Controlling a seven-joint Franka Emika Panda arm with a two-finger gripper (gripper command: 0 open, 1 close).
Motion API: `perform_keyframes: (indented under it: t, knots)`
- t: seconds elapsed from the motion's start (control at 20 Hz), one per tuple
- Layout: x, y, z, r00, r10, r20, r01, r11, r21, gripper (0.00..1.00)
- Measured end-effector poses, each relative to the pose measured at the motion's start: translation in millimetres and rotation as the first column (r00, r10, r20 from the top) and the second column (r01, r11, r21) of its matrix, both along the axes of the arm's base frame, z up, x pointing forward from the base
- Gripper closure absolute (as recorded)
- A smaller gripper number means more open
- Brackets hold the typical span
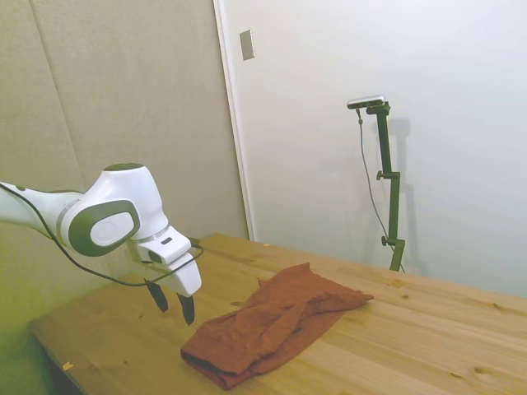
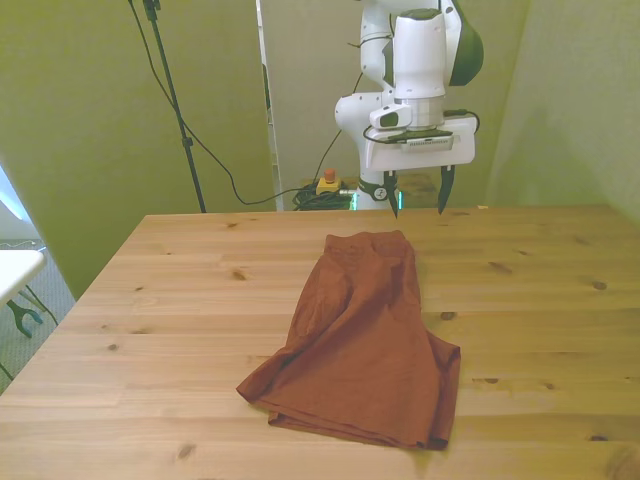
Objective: Unfold the shorts
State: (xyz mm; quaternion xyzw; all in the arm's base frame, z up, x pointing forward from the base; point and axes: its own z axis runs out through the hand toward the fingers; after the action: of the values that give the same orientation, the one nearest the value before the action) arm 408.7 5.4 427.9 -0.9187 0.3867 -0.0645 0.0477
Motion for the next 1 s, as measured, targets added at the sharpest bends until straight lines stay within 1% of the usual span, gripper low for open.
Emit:
perform_keyframes:
  t: [0.15, 0.25, 0.45, 0.55, 0.65, 0.75, 0.85, 1.0]
  knots:
    - [-0.2, -1.9, -2.2, 1.0, -0.012, -0.013, 0.012, 1.0, -0.016, 0.0]
    - [3.1, -17.2, 5.3, 0.999, -0.043, -0.002, 0.043, 0.999, -0.01, 0.0]
    - [6.9, -79.4, 28.9, 0.991, -0.134, 0.006, 0.134, 0.991, 0.028, 0.0]
    - [3.7, -118.8, 31.3, 0.984, -0.181, -0.002, 0.18, 0.982, 0.049, 0.0]
    - [-0.6, -157.6, 20.9, 0.974, -0.225, -0.02, 0.226, 0.97, 0.086, 0.0]
    - [-3.4, -192.0, 2.4, 0.969, -0.244, -0.049, 0.248, 0.957, 0.15, 0.0]
    - [-2.2, -217.4, -13.7, 0.967, -0.241, -0.084, 0.254, 0.942, 0.219, 0.0]
    - [6.5, -237.4, -28.0, 0.966, -0.222, -0.129, 0.251, 0.923, 0.29, 0.0]
